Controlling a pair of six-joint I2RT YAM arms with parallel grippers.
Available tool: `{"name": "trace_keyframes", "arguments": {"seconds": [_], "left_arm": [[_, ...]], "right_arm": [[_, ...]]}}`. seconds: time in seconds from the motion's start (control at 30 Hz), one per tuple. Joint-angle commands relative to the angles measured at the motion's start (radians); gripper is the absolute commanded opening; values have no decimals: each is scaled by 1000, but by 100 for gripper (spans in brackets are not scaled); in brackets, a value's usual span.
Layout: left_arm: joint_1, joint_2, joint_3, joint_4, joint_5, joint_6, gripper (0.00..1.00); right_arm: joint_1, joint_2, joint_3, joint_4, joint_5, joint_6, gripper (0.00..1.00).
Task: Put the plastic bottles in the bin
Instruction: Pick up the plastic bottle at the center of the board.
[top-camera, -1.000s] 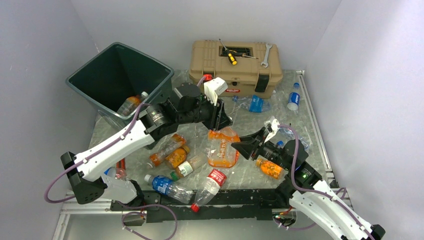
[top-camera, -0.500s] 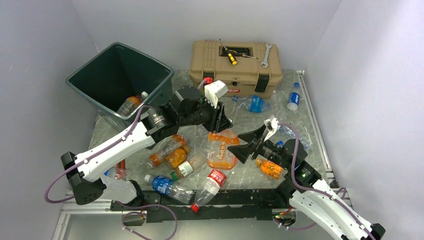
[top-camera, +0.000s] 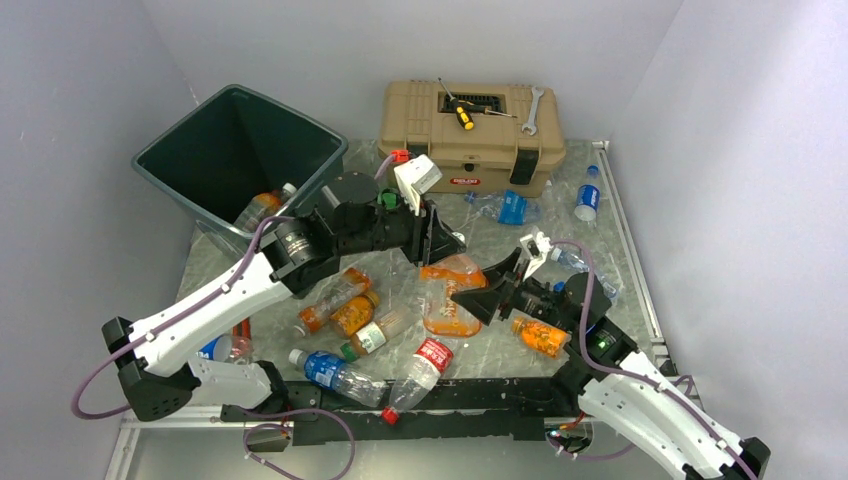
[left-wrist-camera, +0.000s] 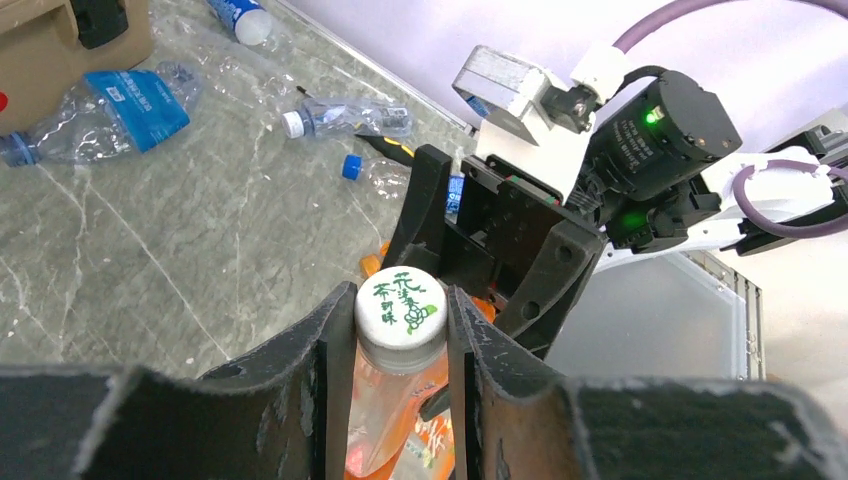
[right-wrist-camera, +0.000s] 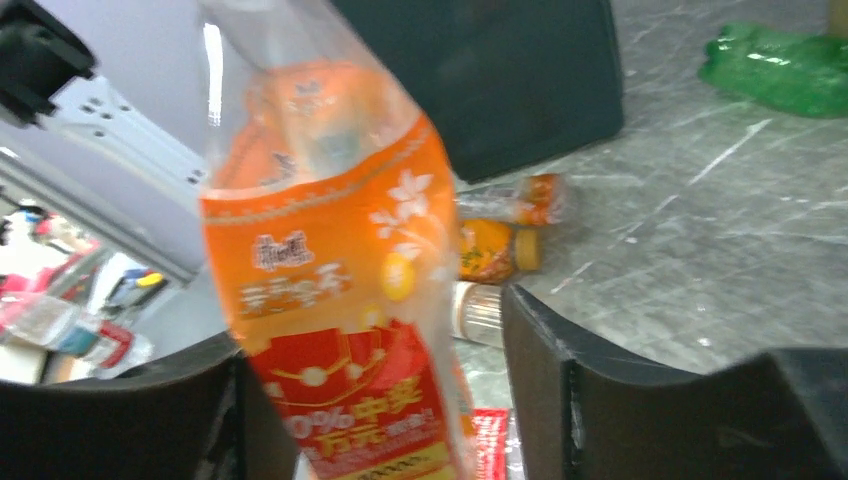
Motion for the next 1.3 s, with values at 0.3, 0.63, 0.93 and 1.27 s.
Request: {"name": "trace_keyframes", "arguments": {"seconds": [0.3,0.63,0.93,1.27], "left_arm": [[-3,15,2,59,74,-41,66],[-3,36,0,49,63,-49,51],[-3,41,23,14,1,-30,0],[-3,34,219,-186,-274,167,0]], "right_arm": [[3,-55,-9,92,17,-2,42],[3,-73,-34,130,34,7,33],[3,-30,3,53,45,-4,74],[3,-77,124,-151,164,-44,100]]}}
